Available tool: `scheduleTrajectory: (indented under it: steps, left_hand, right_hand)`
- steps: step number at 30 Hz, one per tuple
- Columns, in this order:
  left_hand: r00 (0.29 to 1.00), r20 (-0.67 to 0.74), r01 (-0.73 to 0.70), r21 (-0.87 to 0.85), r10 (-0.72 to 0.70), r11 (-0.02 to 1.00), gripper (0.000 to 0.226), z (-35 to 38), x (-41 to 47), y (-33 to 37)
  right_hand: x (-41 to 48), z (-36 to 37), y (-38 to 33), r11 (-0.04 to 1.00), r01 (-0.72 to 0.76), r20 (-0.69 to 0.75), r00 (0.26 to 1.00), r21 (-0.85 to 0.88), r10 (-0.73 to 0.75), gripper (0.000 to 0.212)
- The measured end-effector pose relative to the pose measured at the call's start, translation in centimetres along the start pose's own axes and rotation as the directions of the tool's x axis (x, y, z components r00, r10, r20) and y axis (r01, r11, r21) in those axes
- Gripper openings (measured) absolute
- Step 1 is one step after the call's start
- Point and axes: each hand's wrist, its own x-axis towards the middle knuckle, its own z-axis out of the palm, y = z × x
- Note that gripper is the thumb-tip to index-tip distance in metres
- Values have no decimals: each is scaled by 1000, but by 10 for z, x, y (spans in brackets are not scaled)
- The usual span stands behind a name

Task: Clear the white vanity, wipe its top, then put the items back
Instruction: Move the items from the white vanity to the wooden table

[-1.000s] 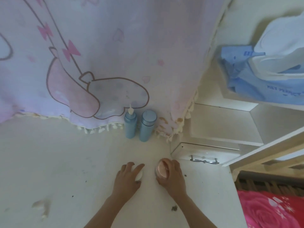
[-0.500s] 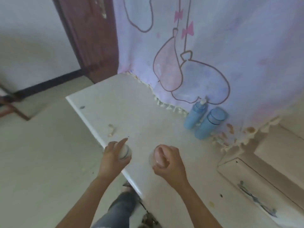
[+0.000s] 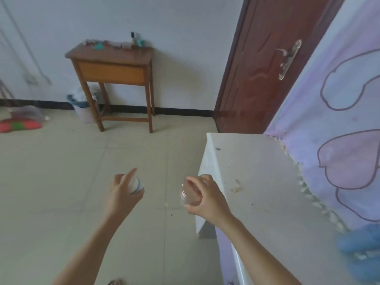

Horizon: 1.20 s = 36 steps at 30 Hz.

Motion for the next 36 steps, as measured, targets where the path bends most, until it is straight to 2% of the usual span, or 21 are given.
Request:
scheduleTrajectory:
  steps: [6, 12, 19, 27, 36]
  left_hand:
    - [998, -69, -7, -69, 2, 998, 63, -86, 48, -40]
    - [988, -125, -98, -56, 91, 994, 66, -174, 96, -83]
    - [977, -184, -110, -18, 105, 994, 65, -251, 132, -123]
    - [967, -243, -83, 12, 83, 997, 60, -295, 187, -127]
    - [955, -257, -115, 147, 150, 982, 66, -313, 309, -97]
  right_hand:
    - [75, 38, -69, 995, 74, 41, 997, -62, -72, 64]
    - [143, 80, -160, 971, 197, 45, 980, -139, -192, 69]
    - [202, 94, -238, 964, 258, 23, 966, -62, -257, 71]
    - [277, 88, -285, 926, 372, 78, 927, -65, -367, 70]
    - [406, 85, -298, 880, 474, 69, 879, -15, -472, 64]
